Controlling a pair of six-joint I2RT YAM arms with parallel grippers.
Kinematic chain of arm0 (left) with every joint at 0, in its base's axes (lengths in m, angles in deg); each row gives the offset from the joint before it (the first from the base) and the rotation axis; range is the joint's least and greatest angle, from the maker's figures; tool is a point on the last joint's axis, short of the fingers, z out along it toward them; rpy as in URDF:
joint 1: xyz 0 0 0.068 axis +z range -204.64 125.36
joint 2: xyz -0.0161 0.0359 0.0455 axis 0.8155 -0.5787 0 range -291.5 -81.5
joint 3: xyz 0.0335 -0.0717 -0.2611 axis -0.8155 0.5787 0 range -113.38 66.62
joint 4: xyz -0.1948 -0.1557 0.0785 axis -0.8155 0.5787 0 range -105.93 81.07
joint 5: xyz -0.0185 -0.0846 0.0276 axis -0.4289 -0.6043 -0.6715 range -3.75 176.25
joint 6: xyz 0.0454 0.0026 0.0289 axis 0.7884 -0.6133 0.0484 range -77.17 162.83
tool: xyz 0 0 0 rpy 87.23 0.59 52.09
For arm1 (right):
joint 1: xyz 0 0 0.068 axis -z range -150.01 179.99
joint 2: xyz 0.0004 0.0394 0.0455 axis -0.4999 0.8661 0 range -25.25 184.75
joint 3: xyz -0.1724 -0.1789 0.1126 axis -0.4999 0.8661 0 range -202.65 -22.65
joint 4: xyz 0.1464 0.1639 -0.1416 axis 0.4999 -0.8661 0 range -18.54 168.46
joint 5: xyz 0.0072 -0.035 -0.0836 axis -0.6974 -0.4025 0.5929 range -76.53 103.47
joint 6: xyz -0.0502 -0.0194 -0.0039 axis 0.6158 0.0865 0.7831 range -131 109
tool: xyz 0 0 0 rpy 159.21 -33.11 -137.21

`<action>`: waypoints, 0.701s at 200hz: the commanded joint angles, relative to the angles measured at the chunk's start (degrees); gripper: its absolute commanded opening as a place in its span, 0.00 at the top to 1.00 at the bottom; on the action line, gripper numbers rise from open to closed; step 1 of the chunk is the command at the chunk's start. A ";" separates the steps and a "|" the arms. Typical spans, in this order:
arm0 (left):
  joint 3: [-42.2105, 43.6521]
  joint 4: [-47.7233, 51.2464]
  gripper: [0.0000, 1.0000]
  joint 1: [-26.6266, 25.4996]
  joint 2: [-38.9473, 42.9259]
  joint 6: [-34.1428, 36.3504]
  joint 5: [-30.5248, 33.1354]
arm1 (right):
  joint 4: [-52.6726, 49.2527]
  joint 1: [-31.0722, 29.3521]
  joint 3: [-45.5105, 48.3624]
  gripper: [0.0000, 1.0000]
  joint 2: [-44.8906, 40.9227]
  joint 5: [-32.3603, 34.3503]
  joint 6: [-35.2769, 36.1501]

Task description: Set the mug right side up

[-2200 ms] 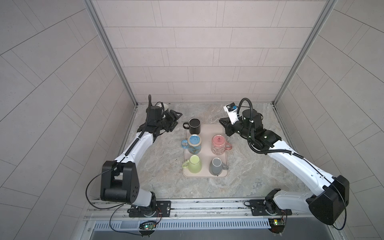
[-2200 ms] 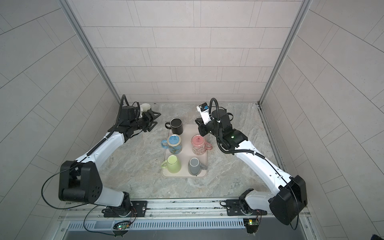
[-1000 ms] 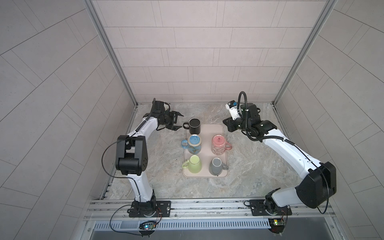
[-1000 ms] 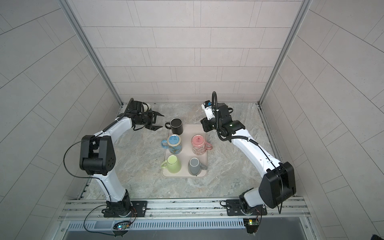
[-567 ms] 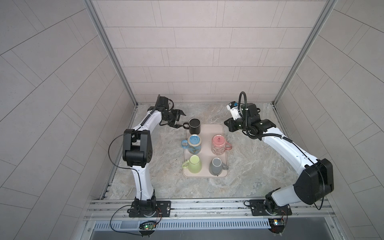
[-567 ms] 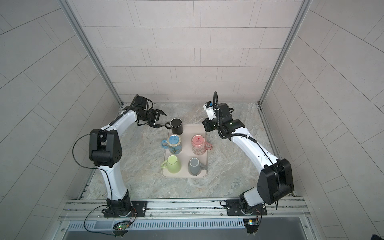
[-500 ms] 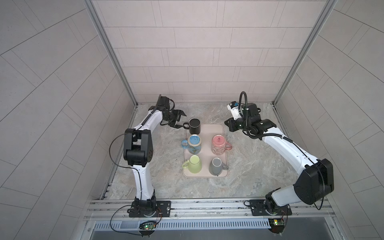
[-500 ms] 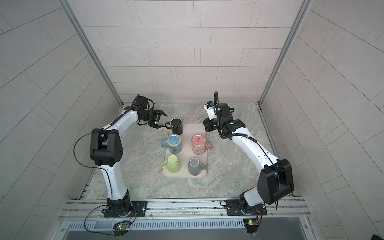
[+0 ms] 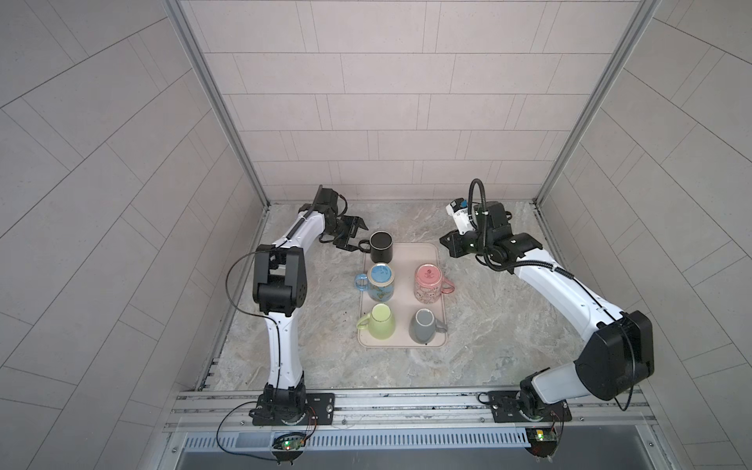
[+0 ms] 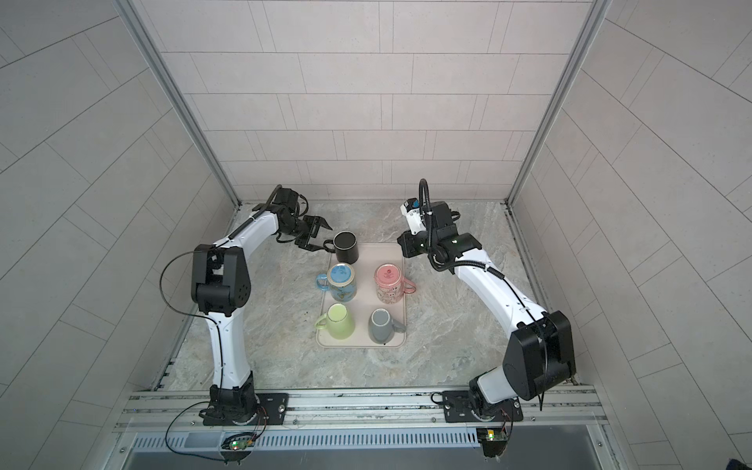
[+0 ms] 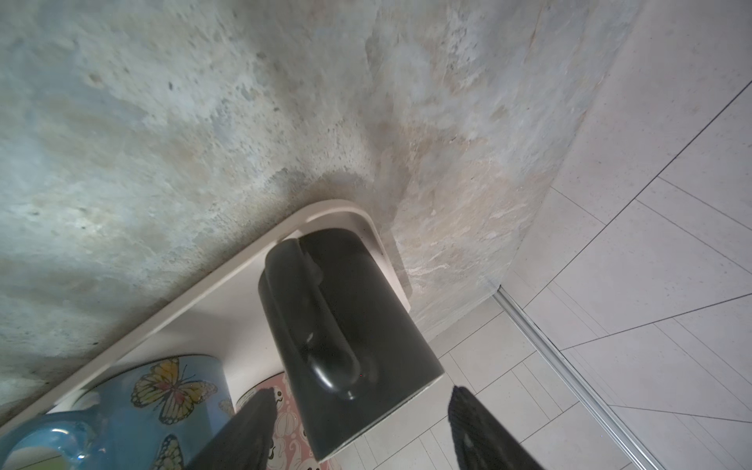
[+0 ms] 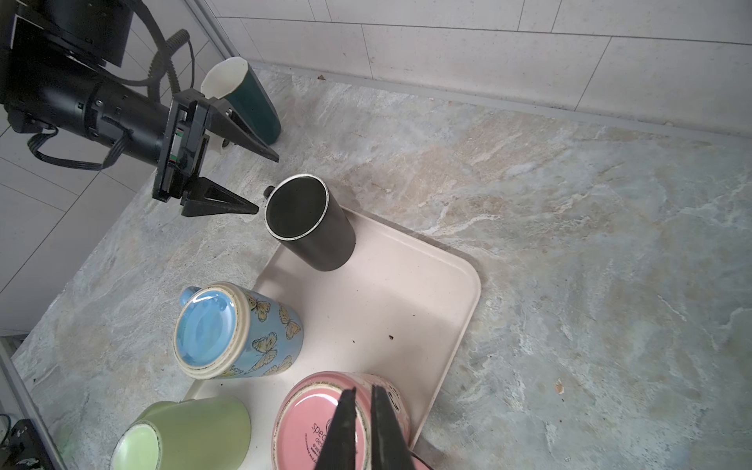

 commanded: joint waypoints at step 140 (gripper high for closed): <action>-0.84 0.40 0.34 -2.71 -4.75 -1.93 -0.32 | 0.64 0.94 1.74 0.90 -1.06 -1.49 -1.28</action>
